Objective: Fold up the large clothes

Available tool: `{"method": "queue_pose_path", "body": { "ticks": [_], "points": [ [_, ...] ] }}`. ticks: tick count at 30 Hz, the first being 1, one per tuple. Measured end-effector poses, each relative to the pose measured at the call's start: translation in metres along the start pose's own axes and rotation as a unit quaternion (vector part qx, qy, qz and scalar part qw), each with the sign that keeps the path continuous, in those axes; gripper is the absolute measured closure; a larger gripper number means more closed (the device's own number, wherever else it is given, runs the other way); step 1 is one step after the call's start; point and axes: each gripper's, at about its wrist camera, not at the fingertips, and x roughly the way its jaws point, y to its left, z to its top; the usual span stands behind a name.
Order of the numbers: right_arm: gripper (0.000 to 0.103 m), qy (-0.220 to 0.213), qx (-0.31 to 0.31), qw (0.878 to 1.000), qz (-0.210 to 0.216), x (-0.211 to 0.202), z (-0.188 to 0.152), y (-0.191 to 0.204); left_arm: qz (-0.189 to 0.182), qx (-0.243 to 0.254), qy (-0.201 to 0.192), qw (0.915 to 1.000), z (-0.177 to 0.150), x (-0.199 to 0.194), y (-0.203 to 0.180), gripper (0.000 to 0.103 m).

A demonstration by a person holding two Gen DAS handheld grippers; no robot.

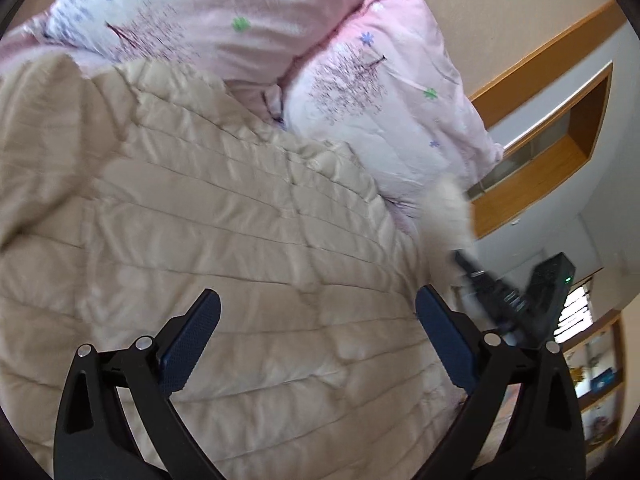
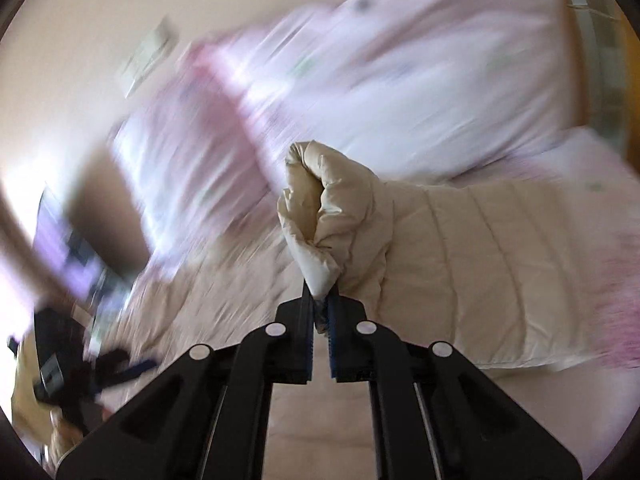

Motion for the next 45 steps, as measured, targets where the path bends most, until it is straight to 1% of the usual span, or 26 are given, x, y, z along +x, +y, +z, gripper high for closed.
{"method": "queue_pose_path", "body": {
  "ticks": [2,3,5,6,7,8,9,12,14,15,17,18,19,21,24,25,26,28,30,31,34,37,40,43,44,45],
  "points": [
    [0.096,0.049,-0.025,0.998,0.017,0.029,-0.019,0.020,-0.021,-0.013,0.014,0.9996,0.000,0.012,-0.003,0.004],
    [0.095,0.064,-0.033,0.997,0.021,0.035,-0.026,0.025,-0.030,-0.023,0.023,0.9990,0.000,0.019,-0.003,0.004],
    [0.088,0.097,-0.053,0.993,0.031,0.048,-0.043,0.038,-0.040,-0.043,0.039,0.9975,-0.001,0.031,-0.002,0.004],
    [0.068,0.105,-0.059,0.992,0.035,0.045,-0.052,0.040,-0.045,-0.054,0.047,0.9964,-0.001,0.037,-0.002,0.005],
    [0.041,0.109,-0.064,0.991,0.041,0.040,-0.056,0.040,-0.048,-0.062,0.053,0.9955,-0.002,0.043,-0.002,0.007],
    [0.033,0.101,-0.064,0.992,0.044,0.032,-0.058,0.038,-0.050,-0.067,0.058,0.9949,-0.002,0.046,-0.002,0.008],
    [0.030,0.092,-0.061,0.993,0.048,0.026,-0.057,0.035,-0.051,-0.073,0.066,0.9939,-0.003,0.052,-0.002,0.009],
    [0.030,0.090,-0.024,0.994,0.064,0.016,-0.045,0.026,-0.051,-0.081,0.085,0.9918,-0.005,0.065,-0.006,0.013],
    [0.030,0.102,0.053,0.990,0.077,0.005,-0.044,-0.002,-0.042,-0.083,0.092,0.9914,-0.006,0.071,-0.007,0.014],
    [0.030,0.109,0.082,0.987,0.081,0.004,-0.046,-0.008,-0.039,-0.086,0.096,0.9909,-0.006,0.075,-0.008,0.015],
    [0.030,0.128,0.170,0.972,0.094,0.003,-0.048,-0.042,-0.033,-0.093,0.103,0.9897,-0.006,0.080,-0.006,0.021],
    [0.030,0.131,0.193,0.968,0.096,0.004,-0.052,-0.050,-0.030,-0.100,0.108,0.9886,-0.006,0.083,-0.006,0.023],
    [0.030,0.130,0.222,0.961,0.096,0.006,-0.054,-0.063,-0.032,-0.105,0.111,0.9878,-0.005,0.086,-0.006,0.028],
    [0.030,0.122,0.253,0.956,0.083,0.007,-0.057,-0.080,-0.034,-0.113,0.119,0.9859,-0.006,0.092,-0.006,0.038],
    [0.030,0.100,0.300,0.945,0.077,0.007,-0.060,-0.102,-0.033,-0.123,0.128,0.9835,-0.007,0.099,-0.006,0.059],
    [0.030,0.088,0.319,0.941,0.074,0.005,-0.061,-0.110,-0.035,-0.121,0.132,0.9832,-0.006,0.103,-0.007,0.079],
    [0.030,0.080,0.331,0.937,0.074,0.004,-0.062,-0.118,-0.034,-0.118,0.136,0.9831,-0.006,0.106,-0.007,0.095],
    [0.031,0.063,0.359,0.928,0.078,0.004,-0.062,-0.130,-0.034,-0.107,0.133,0.9847,-0.002,0.106,-0.008,0.097],
    [0.032,0.048,0.376,0.921,0.083,0.003,-0.062,-0.139,-0.032,-0.092,0.110,0.9891,0.007,0.098,-0.010,0.097],
    [0.033,0.039,0.380,0.921,0.081,0.002,-0.061,-0.142,-0.028,-0.085,0.094,0.9916,0.013,0.090,-0.010,0.097],
    [0.037,0.024,0.378,0.923,0.070,0.001,-0.057,-0.144,-0.016,-0.070,0.050,0.9962,0.031,0.065,-0.006,0.097],
    [0.042,0.013,0.370,0.928,0.046,0.006,-0.054,-0.143,0.006,-0.060,0.006,0.9982,0.043,0.040,0.003,0.097],
    [0.044,0.009,0.360,0.933,0.022,0.014,-0.050,-0.139,0.030,-0.060,-0.019,0.9976,0.049,0.024,0.018,0.098],
    [0.046,0.010,0.354,0.935,0.009,0.020,-0.051,-0.139,0.046,-0.062,-0.025,0.9967,0.051,0.019,0.031,0.097],
    [0.050,0.009,0.350,0.937,0.002,0.021,-0.050,-0.139,0.052,-0.062,-0.025,0.9964,0.051,0.020,0.034,0.098],
    [0.066,0.006,0.344,0.939,-0.007,0.022,-0.049,-0.138,0.061,-0.062,-0.024,0.9959,0.050,0.022,0.039,0.098]
  ]
}}
